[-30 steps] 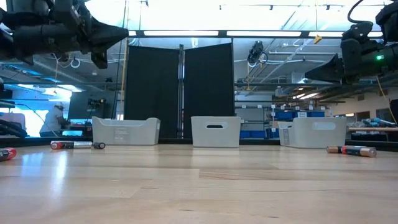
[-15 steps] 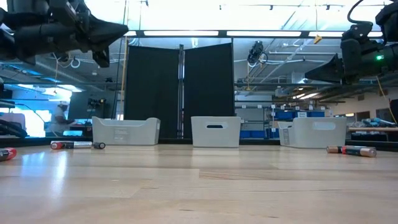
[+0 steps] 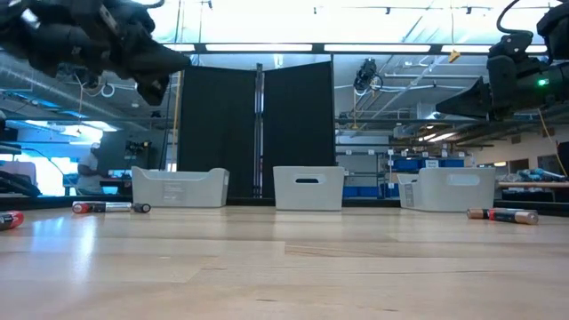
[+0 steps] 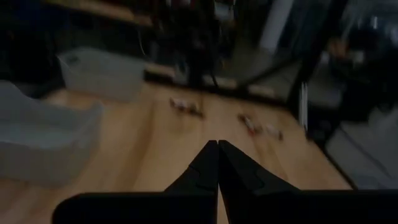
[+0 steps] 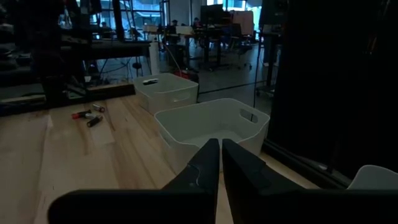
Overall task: Sort batteries
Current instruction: Put the black brown battery into the left bin
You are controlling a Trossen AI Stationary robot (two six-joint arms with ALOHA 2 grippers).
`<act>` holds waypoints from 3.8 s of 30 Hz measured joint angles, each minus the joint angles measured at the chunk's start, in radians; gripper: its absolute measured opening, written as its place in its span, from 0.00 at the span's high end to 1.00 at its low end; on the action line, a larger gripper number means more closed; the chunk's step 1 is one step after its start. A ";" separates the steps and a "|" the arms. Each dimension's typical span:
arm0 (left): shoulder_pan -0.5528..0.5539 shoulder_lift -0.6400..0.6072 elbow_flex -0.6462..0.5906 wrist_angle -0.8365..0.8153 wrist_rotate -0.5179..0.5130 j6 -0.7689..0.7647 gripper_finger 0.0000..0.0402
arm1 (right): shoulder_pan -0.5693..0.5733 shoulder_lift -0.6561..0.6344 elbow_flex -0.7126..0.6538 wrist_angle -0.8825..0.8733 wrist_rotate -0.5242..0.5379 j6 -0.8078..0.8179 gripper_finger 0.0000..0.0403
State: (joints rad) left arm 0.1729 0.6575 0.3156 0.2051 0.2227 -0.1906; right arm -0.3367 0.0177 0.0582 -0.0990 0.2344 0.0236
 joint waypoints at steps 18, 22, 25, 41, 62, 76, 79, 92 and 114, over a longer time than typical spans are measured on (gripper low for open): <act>-0.468 0.231 0.401 -0.788 -0.236 -0.493 0.96 | 0.000 0.000 0.000 0.000 0.000 0.000 0.92; -0.603 0.299 0.403 -0.794 -0.260 -0.694 0.96 | 0.000 0.000 0.000 0.000 0.000 0.000 0.92; -0.699 0.364 0.403 -0.792 -0.267 -0.832 0.96 | 0.000 0.000 0.000 0.000 0.000 0.000 0.92; -0.960 0.713 0.450 -0.713 -0.289 -1.277 0.85 | 0.000 0.000 0.000 0.000 0.000 0.000 0.92; -0.958 0.898 0.565 -0.859 -0.359 -1.361 0.71 | 0.000 0.000 0.000 0.000 0.000 0.000 0.92; -0.958 0.937 0.563 -0.854 -0.371 -1.359 0.71 | 0.000 0.000 0.000 0.000 0.000 0.000 0.92; -0.958 0.940 0.563 -0.853 -0.371 -1.359 0.71 | 0.000 0.000 0.000 0.000 0.000 0.000 0.92; -0.958 0.980 0.562 -0.854 -0.363 -1.361 0.73 | 0.000 0.000 0.000 0.000 0.000 0.000 0.92; -0.958 0.978 0.675 -0.919 -0.276 -1.177 0.90 | 0.000 0.000 0.000 0.000 0.000 0.000 0.92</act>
State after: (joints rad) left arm -0.7849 1.6356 0.9908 -0.7139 -0.0536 -1.3673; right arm -0.3367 0.0176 0.0582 -0.0990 0.2340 0.0237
